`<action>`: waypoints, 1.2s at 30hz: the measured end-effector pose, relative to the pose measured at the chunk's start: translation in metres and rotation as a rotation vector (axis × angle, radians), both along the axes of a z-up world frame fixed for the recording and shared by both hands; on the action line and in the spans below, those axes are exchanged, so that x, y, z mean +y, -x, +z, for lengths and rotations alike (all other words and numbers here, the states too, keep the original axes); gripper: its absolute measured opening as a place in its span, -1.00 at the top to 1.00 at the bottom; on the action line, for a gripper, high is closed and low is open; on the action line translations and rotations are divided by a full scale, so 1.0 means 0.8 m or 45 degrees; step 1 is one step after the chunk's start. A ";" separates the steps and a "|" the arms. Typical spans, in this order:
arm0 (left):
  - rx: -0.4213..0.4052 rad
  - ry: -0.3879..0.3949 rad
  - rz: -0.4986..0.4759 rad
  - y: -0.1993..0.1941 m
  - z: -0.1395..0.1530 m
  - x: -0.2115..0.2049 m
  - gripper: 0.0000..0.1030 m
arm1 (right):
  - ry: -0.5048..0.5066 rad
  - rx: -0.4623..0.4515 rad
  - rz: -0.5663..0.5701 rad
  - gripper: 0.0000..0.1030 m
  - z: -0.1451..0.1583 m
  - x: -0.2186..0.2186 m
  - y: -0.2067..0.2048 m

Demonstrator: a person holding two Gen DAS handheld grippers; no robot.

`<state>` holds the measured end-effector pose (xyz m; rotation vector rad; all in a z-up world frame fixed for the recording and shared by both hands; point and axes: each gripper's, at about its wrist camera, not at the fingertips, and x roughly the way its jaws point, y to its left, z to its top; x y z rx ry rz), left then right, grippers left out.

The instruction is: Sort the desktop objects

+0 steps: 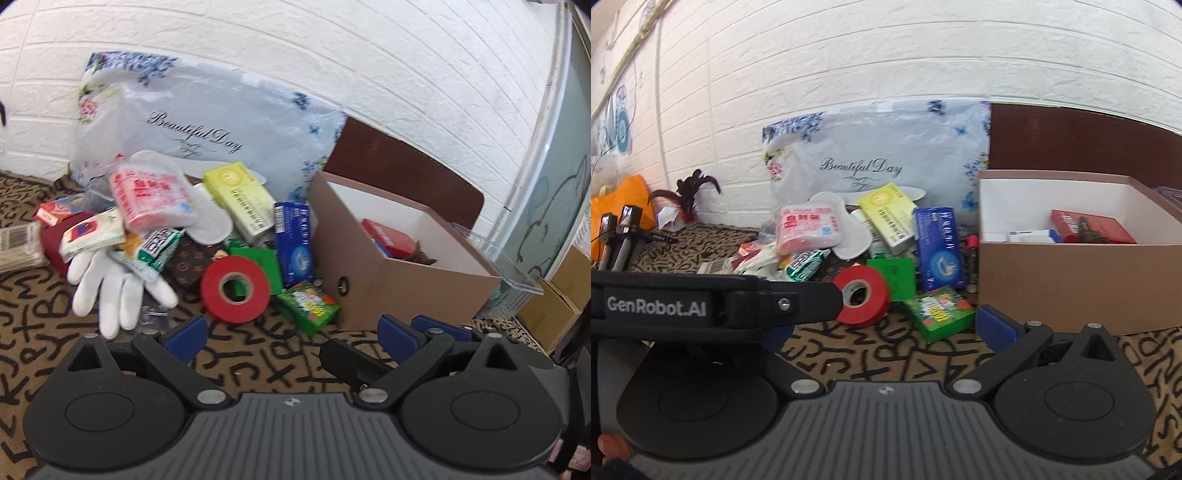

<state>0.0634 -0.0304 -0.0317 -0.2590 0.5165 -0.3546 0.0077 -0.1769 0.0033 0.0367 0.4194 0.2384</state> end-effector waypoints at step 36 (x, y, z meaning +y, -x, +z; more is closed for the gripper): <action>0.188 -0.111 -0.040 -0.168 -0.055 0.020 0.22 | 0.103 0.112 -0.048 0.11 -0.063 0.051 -0.146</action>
